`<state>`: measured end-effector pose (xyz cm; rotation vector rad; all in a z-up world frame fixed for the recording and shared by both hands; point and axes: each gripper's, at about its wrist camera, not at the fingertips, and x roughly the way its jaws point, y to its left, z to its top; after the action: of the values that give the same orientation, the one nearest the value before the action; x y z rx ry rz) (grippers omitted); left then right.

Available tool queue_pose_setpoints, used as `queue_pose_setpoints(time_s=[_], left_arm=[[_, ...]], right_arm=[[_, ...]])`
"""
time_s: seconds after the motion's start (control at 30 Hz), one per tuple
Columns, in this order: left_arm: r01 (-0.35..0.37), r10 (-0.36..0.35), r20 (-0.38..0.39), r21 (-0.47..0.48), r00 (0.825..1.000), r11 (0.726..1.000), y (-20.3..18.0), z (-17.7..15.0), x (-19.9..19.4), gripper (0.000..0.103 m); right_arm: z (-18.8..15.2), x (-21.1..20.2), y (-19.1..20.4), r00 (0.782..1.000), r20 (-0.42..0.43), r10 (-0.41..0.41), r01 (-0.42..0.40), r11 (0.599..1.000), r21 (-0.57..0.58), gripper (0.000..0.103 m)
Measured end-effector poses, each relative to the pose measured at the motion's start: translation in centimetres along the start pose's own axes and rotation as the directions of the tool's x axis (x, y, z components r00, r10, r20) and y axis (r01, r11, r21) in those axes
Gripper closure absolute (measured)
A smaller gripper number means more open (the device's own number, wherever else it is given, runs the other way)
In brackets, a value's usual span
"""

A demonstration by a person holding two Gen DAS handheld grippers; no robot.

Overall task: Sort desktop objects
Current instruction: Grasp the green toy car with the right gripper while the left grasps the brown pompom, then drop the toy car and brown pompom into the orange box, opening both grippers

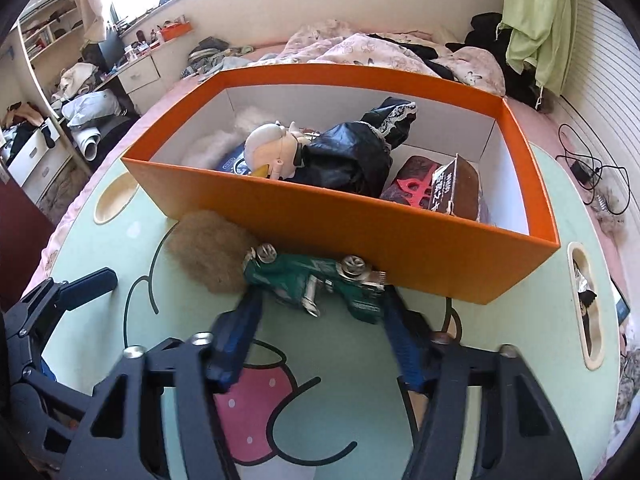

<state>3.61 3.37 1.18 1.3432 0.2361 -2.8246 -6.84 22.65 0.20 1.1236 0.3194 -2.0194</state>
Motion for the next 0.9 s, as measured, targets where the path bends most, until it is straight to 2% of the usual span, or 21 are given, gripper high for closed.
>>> queue_pose_setpoints(time_s=[0.17, 0.37, 0.53, 0.63, 0.7, 0.73, 0.9], left_arm=[[0.003, -0.003, 0.002, -0.005, 1.000, 1.000, -0.1, 0.0, 0.0, 0.001], [0.015, -0.013, 0.025, -0.066, 1.000, 0.998, 0.2, 0.8, 0.1, 0.001], [-0.022, 0.022, 0.052, 0.005, 0.998, 1.000, -1.9, 2.5, 0.9, 0.002], [-0.065, 0.061, 0.060, 0.067, 0.996, 0.996, -3.3, 3.5, 1.5, 0.018], [-0.057, 0.053, 0.043, 0.093, 0.998, 0.994, -3.9, 3.9, 2.0, 0.054], [-0.056, 0.053, 0.035, 0.098, 0.998, 0.994, -4.0, 3.8, 2.1, 0.061], [-0.018, 0.008, 0.091, 0.105, 0.996, 0.994, -3.8, 2.7, 0.2, 0.065]], right_arm=[[-0.1, -0.4, -0.3, 1.000, 0.010, 0.004, -0.004, 1.000, 0.016, 0.051], [-0.7, -1.9, -0.3, 0.999, 0.045, -0.009, 0.009, 1.000, 0.011, 0.051], [-1.9, -3.9, -1.4, 0.995, 0.092, -0.048, 0.044, 0.998, 0.052, 0.051], [-2.4, -4.8, -2.3, 0.993, 0.109, -0.050, 0.041, 0.996, 0.082, 0.051], [-2.6, -5.0, -2.7, 0.993, 0.109, -0.050, 0.040, 0.994, 0.098, 0.051], [-2.7, -5.0, -2.9, 0.993, 0.107, -0.048, 0.037, 0.994, 0.105, 0.051], [-2.7, -5.0, -3.5, 0.994, 0.105, -0.042, 0.027, 0.990, 0.137, 0.051]])
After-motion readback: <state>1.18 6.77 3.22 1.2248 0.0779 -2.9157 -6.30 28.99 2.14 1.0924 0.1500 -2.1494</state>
